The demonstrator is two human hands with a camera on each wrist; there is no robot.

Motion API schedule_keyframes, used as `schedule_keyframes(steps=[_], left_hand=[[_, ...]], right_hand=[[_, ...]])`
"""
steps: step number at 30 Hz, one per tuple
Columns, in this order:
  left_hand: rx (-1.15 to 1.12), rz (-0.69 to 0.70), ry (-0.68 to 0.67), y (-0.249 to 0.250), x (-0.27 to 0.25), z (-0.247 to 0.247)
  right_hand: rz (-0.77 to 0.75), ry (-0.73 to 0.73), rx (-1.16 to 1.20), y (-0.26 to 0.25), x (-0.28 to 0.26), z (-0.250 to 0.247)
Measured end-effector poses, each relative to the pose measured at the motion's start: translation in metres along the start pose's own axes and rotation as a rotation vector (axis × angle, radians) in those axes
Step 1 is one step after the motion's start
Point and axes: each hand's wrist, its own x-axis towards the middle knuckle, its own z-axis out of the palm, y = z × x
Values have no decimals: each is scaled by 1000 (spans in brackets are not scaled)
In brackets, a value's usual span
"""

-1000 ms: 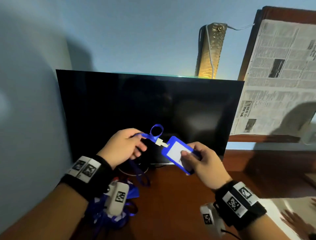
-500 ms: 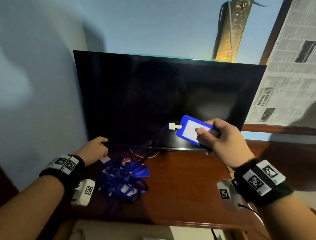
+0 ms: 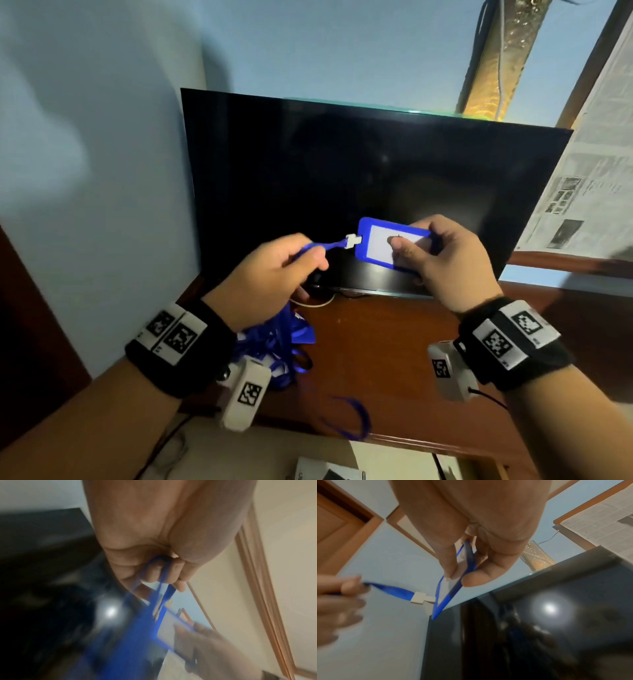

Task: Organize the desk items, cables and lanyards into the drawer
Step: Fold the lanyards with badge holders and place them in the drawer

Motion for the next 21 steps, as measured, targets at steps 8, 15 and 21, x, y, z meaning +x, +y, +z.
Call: schedule_keyframes(steps=[8,15,21], left_hand=[[646,204,-99,50,40,-26],[735,-67,-247,-20,72,-19],[495,-279,-265,-107,28,7]], right_hand=[[-70,-351,-137,25,-44,50],[-124,-503,236,-13,-69,51],[-77,-99,524,-25,-48,15]])
